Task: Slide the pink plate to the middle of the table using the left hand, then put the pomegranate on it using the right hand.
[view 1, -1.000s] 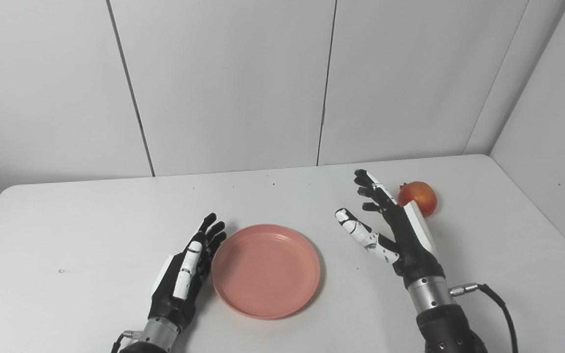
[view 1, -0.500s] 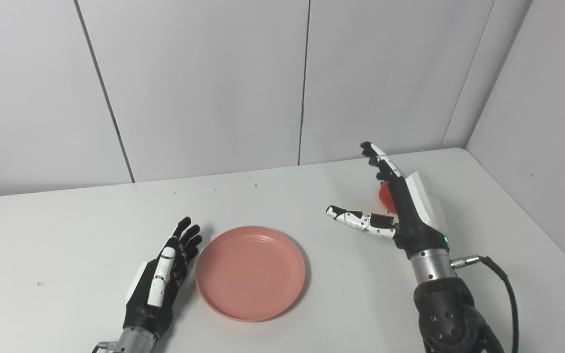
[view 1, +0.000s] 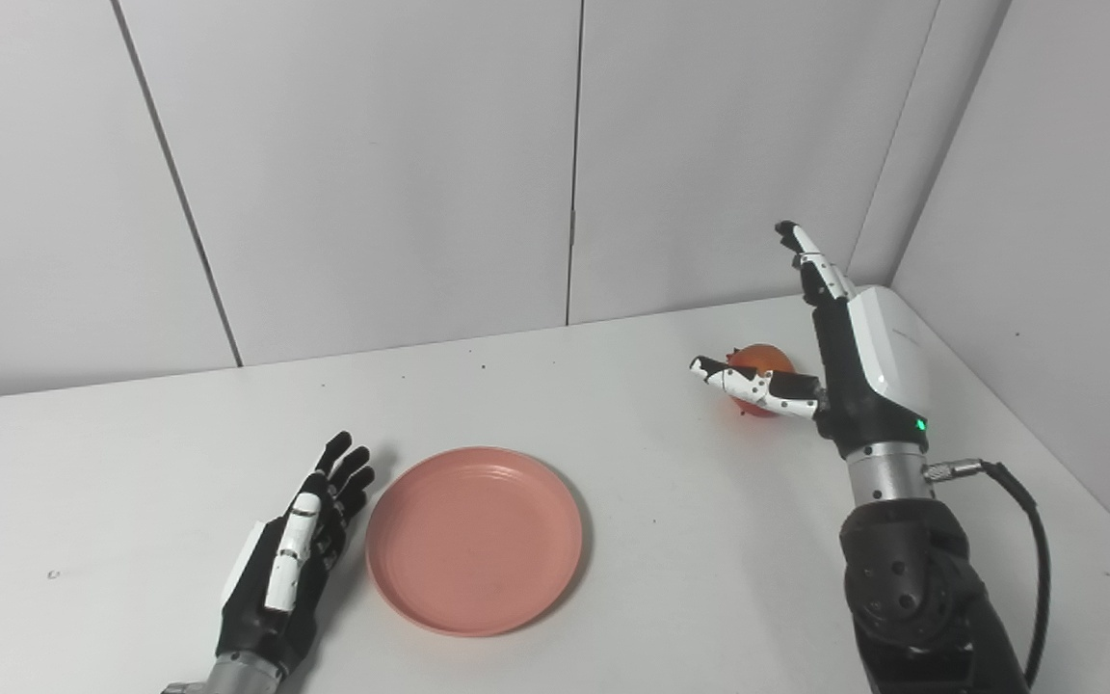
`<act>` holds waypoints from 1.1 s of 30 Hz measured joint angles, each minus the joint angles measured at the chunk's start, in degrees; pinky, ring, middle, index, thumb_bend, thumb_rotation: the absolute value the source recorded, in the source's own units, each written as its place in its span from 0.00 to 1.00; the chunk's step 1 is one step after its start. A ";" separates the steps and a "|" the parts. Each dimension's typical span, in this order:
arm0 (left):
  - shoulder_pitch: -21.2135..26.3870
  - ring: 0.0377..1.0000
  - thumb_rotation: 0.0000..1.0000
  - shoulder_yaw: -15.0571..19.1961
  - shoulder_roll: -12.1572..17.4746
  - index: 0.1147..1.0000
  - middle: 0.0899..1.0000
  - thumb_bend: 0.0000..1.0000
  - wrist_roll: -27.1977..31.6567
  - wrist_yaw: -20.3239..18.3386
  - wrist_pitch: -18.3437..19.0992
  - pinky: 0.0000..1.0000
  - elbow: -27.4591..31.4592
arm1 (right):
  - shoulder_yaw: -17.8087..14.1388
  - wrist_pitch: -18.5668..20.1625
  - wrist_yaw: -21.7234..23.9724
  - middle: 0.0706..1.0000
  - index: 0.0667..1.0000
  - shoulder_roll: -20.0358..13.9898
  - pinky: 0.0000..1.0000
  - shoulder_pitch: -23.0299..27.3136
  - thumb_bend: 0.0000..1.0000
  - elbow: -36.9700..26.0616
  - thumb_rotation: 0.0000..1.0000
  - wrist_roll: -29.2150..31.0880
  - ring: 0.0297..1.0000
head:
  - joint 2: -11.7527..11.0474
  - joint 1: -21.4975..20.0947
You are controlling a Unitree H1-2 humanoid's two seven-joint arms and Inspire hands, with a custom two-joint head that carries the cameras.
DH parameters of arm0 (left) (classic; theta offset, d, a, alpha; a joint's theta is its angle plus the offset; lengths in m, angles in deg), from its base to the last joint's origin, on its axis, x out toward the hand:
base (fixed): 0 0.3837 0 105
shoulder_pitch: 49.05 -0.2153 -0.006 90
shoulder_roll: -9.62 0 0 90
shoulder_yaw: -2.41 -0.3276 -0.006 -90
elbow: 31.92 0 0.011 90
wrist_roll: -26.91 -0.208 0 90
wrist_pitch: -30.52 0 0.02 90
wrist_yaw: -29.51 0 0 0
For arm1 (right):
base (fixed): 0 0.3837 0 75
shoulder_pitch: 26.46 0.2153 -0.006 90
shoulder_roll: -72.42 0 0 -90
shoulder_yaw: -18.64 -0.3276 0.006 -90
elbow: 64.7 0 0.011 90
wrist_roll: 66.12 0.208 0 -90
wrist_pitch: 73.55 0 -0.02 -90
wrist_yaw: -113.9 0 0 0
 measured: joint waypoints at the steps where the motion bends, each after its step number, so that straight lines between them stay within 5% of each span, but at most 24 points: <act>1: 0.00 0.95 1.00 0.04 0.03 0.94 0.95 0.38 0.00 -0.03 0.02 0.99 0.00 | -0.16 0.70 0.00 0.88 0.91 0.00 0.68 0.20 0.94 0.49 0.43 -0.33 0.81 | 0.09 -0.17; 15: 0.01 0.95 1.00 0.24 1.18 0.93 0.95 0.38 1.12 -0.60 0.39 0.99 0.20 | -0.90 7.56 0.78 0.89 0.93 -1.82 0.66 3.20 0.98 7.16 0.48 -2.76 0.82 | 0.62 -0.44; 28: 0.00 0.96 1.00 0.23 1.25 0.94 0.95 0.37 1.15 -0.60 0.50 0.99 0.25 | -1.14 8.28 1.09 0.89 0.93 -3.39 0.68 6.40 0.95 17.11 0.42 -0.24 0.82 | 0.62 -0.44; 33: 0.00 0.96 1.00 0.25 1.29 0.94 0.95 0.38 1.17 -0.63 0.50 0.99 0.26 | -1.08 8.39 1.54 0.91 0.94 -3.66 0.71 7.69 0.95 20.68 0.48 0.08 0.84 | 1.23 -0.53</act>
